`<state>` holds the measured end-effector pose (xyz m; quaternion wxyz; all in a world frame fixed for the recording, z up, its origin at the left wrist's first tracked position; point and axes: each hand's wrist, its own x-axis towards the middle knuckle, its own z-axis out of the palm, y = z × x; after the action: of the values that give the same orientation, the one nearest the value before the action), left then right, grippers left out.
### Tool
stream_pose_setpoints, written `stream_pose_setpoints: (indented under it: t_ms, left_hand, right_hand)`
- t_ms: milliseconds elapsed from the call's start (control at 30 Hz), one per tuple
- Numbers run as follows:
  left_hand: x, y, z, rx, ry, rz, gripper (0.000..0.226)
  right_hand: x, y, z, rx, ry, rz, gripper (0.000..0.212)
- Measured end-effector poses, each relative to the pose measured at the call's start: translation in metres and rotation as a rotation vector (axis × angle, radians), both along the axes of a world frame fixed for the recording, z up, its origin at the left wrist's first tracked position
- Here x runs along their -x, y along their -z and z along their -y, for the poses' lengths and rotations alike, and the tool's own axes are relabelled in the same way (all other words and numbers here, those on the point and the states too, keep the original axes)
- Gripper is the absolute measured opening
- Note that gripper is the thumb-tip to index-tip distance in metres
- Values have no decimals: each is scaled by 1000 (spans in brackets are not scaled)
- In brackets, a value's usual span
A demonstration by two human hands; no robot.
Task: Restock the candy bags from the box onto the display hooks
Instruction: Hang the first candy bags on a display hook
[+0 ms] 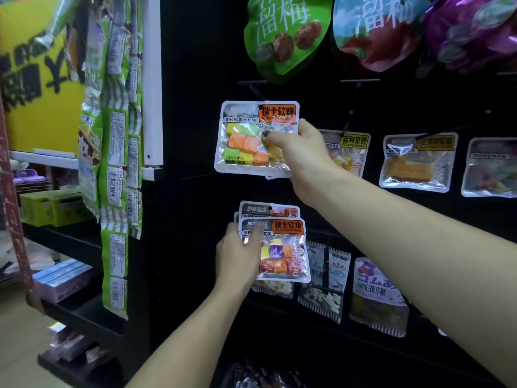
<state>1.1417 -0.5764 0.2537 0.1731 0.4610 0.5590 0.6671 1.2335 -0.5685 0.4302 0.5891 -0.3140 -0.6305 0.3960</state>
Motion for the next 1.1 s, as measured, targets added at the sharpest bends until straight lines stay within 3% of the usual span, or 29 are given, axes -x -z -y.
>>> stream_pose_setpoints:
  t_ms: [400,733,933,1100]
  left_hand:
    - [-1,-4,5,13,3,-26,20]
    - [2,0,5,-2,36,-80,23]
    - [3,1,5,-26,54,-81,23]
    - [3,1,4,-39,66,-77,22]
  right_hand:
    - [6,7,-23,102,49,37,43]
    - [-7,6,-73,91,209,207,7]
    - [-8,2,-97,171,264,352,25]
    - [-9,17,-93,344,190,424,64]
